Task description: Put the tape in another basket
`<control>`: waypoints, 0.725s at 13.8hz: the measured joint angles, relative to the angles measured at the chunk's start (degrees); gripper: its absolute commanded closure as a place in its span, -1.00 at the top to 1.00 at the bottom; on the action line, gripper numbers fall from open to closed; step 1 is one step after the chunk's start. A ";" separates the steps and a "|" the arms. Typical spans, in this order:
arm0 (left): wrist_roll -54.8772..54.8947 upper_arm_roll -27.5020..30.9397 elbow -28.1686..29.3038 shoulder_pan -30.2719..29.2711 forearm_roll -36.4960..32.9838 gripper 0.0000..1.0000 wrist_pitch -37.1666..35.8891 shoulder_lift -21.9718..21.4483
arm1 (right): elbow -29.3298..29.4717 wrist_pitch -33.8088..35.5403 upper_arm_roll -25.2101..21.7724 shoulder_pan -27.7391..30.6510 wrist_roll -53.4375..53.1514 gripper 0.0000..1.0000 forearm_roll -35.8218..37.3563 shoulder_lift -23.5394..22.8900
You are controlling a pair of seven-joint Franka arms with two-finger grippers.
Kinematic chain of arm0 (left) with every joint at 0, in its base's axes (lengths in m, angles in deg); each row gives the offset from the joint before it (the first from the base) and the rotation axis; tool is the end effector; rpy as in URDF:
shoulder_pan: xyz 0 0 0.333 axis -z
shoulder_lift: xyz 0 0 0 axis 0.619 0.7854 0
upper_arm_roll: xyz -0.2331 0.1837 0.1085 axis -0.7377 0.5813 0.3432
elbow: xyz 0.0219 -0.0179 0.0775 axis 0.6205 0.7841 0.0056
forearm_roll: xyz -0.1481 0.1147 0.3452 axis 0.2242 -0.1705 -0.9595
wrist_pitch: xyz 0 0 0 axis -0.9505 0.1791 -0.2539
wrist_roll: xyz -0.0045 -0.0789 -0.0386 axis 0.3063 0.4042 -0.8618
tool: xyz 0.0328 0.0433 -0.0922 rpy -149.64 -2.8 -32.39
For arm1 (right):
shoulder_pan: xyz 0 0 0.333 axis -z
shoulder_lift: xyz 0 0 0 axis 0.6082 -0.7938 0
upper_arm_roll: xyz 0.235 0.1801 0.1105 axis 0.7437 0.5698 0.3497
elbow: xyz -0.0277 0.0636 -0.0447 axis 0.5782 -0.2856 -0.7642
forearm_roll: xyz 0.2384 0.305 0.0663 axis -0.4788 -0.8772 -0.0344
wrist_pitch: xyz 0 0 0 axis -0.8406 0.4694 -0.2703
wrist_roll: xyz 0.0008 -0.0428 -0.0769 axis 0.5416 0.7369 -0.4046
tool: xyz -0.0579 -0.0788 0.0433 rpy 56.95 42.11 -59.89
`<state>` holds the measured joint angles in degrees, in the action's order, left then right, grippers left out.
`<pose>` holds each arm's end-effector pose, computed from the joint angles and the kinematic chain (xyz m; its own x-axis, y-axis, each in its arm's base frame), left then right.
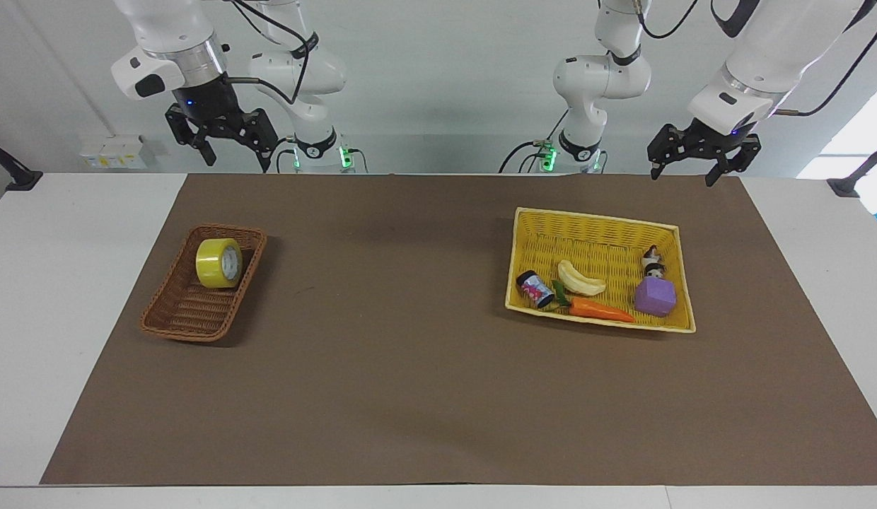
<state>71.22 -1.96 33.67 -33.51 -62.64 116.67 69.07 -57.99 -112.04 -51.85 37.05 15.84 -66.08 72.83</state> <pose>0.5320 -0.0669 0.6440 0.9727 -0.2219 -0.0676 -0.2213 -0.9751 0.0161 0.5268 0.0315 0.6665 0.9934 -0.1140 0.0105 -0.1139 -0.9935 -0.0079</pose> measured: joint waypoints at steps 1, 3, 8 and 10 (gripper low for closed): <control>0.00 0.00 0.00 0.00 0.00 1.00 0.00 0.00 | 0.00 0.00 -0.20 0.04 0.74 1.00 0.00 0.00; 0.00 0.00 0.00 0.00 0.00 1.00 0.00 0.00 | 0.00 -0.02 -0.46 0.18 1.38 1.00 0.00 0.00; 0.00 0.00 0.00 0.00 0.00 1.00 0.00 0.00 | -0.21 -0.10 -0.47 0.40 1.40 1.00 -0.08 0.03; 0.00 0.00 0.00 0.00 0.00 1.00 -0.01 0.00 | -1.20 -0.10 -0.46 0.73 1.41 1.00 -0.08 0.44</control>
<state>71.22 -1.96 33.67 -33.51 -62.64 116.66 69.07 -59.19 -112.15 -52.32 37.78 17.25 -66.16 73.27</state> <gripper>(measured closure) 0.000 0.000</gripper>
